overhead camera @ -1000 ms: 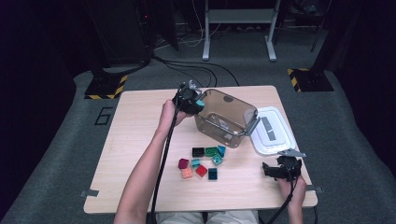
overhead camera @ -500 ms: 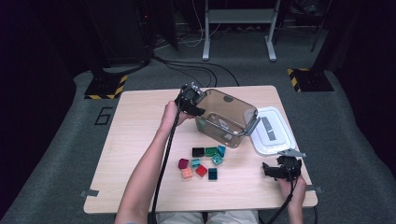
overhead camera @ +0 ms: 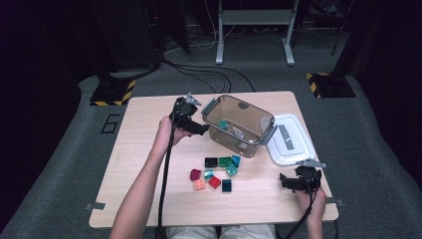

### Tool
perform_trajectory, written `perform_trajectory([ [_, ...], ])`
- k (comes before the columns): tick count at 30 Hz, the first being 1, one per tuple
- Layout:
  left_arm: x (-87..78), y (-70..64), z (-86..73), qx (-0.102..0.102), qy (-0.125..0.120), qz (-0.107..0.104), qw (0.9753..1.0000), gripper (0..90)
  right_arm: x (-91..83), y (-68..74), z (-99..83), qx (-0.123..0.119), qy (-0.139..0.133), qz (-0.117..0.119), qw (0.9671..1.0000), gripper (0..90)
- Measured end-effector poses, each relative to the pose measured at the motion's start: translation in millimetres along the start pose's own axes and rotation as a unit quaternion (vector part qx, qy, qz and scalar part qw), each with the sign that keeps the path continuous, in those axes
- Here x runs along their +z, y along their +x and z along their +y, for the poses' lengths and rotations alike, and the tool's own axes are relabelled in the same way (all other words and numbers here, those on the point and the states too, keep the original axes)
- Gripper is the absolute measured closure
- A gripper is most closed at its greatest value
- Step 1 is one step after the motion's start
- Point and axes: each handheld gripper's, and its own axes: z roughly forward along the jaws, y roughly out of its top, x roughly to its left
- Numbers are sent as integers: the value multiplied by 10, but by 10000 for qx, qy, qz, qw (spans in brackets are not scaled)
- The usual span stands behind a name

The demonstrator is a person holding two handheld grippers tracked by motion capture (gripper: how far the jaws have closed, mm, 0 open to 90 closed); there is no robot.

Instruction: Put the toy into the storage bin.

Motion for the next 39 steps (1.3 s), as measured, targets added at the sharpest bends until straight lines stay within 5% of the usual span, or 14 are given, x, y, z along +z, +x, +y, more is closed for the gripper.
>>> perform_trajectory([
  [10,-64,-88,-488,-153,104,57,9998,98,0,1,0,2,-2,-4,10000,51],
  [20,161,-173,-890,-230,477,46,9986,7,0,1,0,7,2,-8,10000,51],
  [30,430,-195,-970,-388,567,-206,9974,0,0,1,0,11,1,-14,10000,54],
  [39,712,-324,-873,-103,790,-439,9959,0,-2,-2,-1,26,-4,-22,10000,59],
])
